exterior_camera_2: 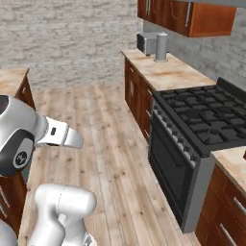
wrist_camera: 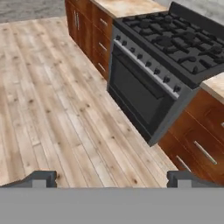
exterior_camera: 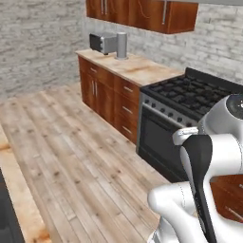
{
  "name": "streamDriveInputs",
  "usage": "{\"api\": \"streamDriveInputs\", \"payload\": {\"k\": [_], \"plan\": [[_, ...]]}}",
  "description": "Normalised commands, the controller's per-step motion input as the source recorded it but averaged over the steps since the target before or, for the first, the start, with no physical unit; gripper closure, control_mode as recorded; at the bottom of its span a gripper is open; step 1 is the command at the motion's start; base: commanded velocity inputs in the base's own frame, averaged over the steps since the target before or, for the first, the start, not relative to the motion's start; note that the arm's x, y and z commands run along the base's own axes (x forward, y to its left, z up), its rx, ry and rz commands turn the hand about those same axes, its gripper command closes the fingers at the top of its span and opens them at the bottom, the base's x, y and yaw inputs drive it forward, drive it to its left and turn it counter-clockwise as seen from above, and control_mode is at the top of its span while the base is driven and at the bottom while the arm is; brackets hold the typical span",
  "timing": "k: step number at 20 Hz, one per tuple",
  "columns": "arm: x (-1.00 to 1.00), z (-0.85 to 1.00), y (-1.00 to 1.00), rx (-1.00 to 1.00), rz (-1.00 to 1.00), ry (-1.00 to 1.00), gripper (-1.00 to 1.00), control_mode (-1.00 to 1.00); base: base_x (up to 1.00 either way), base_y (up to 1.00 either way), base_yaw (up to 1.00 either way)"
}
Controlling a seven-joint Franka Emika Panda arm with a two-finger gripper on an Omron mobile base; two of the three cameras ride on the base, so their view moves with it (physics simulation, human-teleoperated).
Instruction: Locate and retrieve the dish brush and dish brush from the cabinet. Place them next to the sink.
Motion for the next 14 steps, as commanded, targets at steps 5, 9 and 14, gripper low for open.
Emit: {"api": "streamDriveInputs", "payload": {"k": [5, 9, 14], "plan": [[0.00, 0.00, 0.00, 0.00, 0.00, 0.00, -1.00, 1.00, 0.00, -0.10, -0.47], [0.00, 0.00, 0.00, 0.00, 0.00, 0.00, -1.00, 1.00, 0.00, -0.10, -0.47], [0.00, 0.00, 0.00, 0.00, 0.00, 0.00, -1.00, 1.00, 0.00, -0.10, -0.47]]}}
